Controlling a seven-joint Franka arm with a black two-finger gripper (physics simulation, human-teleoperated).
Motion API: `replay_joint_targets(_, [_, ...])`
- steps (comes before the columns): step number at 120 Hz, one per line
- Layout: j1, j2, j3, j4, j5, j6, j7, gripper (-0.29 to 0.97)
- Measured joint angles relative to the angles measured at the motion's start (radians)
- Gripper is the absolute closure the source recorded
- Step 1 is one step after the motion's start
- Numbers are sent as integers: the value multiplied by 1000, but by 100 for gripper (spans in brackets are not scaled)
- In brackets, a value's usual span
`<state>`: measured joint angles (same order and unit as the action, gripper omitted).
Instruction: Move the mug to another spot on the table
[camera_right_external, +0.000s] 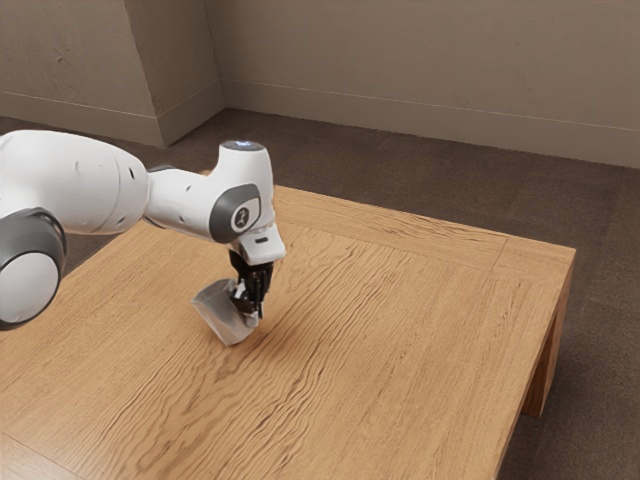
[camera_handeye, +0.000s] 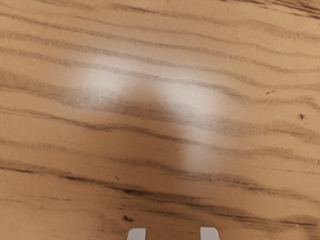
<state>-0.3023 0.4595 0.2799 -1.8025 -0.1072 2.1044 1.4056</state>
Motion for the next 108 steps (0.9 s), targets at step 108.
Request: replay_joint_targets(108, [-276,131,340,-76,-10,266,-89,41])
